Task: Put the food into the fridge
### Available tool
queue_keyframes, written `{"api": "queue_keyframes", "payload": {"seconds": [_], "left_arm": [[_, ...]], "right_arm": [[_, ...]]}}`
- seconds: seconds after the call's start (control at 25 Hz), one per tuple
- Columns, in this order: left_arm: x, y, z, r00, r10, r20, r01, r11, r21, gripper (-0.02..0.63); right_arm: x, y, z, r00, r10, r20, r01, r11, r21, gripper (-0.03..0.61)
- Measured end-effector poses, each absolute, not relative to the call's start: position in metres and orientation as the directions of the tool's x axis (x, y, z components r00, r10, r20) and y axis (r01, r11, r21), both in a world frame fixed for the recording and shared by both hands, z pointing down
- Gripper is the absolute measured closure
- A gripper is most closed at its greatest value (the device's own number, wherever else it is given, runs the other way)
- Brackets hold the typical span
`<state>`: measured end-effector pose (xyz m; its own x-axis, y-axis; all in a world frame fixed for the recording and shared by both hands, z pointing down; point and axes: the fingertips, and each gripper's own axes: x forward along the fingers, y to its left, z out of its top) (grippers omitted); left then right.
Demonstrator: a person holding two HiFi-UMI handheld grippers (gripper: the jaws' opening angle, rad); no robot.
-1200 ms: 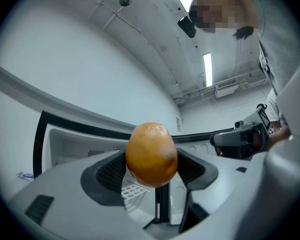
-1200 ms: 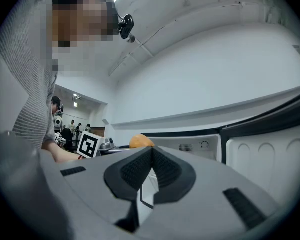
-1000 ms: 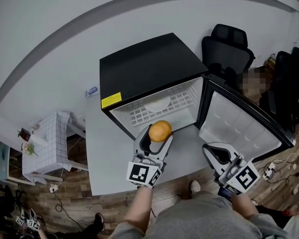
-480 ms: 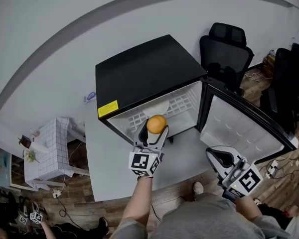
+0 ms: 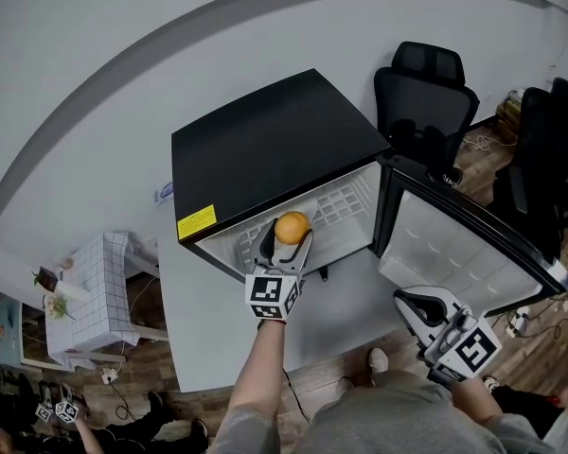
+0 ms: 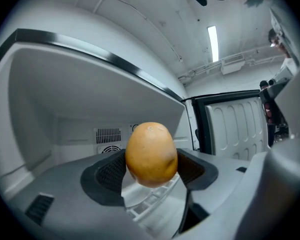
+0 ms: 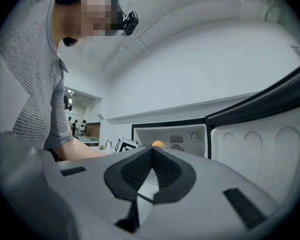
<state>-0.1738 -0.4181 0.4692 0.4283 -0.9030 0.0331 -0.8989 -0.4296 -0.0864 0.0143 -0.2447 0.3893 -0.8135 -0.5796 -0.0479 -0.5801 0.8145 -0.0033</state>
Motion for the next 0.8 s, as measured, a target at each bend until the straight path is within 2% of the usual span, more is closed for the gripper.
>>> {"api": "queue_keyframes", "payload": {"seconds": [0.4, 0.64, 0.8], "left_arm": [[-0.194, -0.463, 0.487, 0.367, -0.922, 0.122, -0.903, -0.385, -0.192, 0.29], [-0.196, -0.482, 0.497, 0.312, -0.928, 0.204, -0.841, -0.37, -0.394, 0.29], [-0.199, -0.493, 0.497, 0.285, -0.931, 0.227, -0.808, -0.361, -0.465, 0.29]], "right_arm": [[0.019, -0.253, 0.397, -0.805, -0.592, -0.028, -0.593, 0.806, -0.009, 0.566], [0.018, -0.258, 0.402, -0.807, -0.59, -0.021, -0.59, 0.807, -0.017, 0.566], [0.018, -0.26, 0.404, -0.806, -0.592, -0.018, -0.591, 0.806, -0.021, 0.566]]}}
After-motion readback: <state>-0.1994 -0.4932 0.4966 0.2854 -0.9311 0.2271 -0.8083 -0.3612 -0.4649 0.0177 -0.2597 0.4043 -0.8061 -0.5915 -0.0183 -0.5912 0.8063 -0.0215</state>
